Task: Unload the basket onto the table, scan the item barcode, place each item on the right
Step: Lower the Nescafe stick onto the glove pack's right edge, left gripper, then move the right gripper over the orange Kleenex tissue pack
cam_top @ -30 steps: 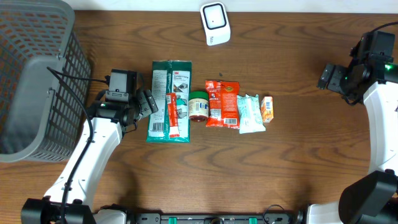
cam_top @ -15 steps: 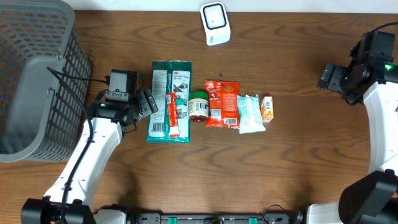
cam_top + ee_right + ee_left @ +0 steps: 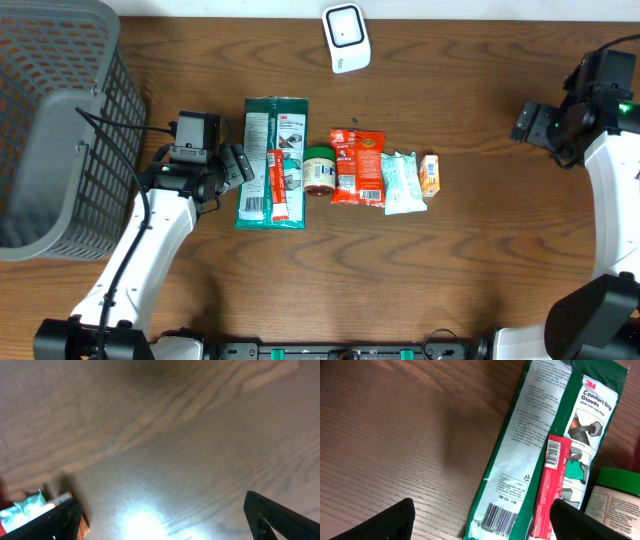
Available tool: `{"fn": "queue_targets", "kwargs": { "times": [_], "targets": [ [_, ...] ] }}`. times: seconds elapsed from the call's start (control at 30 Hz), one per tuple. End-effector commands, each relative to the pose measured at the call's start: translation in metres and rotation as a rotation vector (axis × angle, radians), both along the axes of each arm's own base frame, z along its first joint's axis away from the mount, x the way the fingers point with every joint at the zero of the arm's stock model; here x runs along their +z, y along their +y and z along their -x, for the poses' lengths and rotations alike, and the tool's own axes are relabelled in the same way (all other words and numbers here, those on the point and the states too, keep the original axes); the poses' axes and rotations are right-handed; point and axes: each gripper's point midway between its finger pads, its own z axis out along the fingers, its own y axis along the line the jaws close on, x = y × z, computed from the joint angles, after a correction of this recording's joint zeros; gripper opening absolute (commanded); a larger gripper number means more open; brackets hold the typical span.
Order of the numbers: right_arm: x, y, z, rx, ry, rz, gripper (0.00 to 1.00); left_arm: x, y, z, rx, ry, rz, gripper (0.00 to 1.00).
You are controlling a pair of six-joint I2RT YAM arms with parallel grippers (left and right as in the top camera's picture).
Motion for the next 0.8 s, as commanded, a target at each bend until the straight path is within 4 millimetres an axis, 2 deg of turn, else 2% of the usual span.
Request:
{"fn": "queue_targets", "kwargs": {
  "times": [0.0,0.17,0.23,0.4,0.5,0.53,0.63,0.7,0.77],
  "targets": [
    [0.007,-0.001,-0.007,0.002,-0.037,0.003,0.99,0.008,0.004,-0.004,0.004,-0.021,-0.02,0.86],
    [0.008,0.0,-0.01,0.0,-0.049,-0.006,0.99,0.008,0.004,-0.004,0.004,-0.021,-0.02,0.86],
    [0.008,0.009,-0.014,-0.01,-0.074,-0.068,0.99,0.008,0.004,-0.004,0.004,-0.021,-0.02,0.87],
    [0.012,0.045,-0.02,0.027,-0.114,-0.287,0.99,0.008,0.004,-0.004,0.004,-0.021,-0.02,0.86],
    [0.024,0.086,-0.022,0.102,-0.143,-0.527,0.99,0.008,0.004,-0.004,0.004,-0.021,-0.019,0.86],
    [0.026,0.091,-0.022,0.118,-0.148,-0.556,0.99,0.008,0.004,-0.004,0.003,-0.021,-0.019,0.87],
    [0.027,0.094,-0.022,0.124,-0.146,-0.569,0.99,0.008,0.004,-0.004,0.004,-0.021,-0.02,0.86],
    [0.023,0.096,-0.014,0.116,-0.111,-0.579,0.99,0.008,0.004,-0.004,0.004,-0.021,-0.02,0.86],
    [0.02,0.099,-0.008,0.111,-0.08,-0.587,0.88,0.008,0.004,-0.004,0.004,-0.021,-0.02,0.86]
  ]
}}
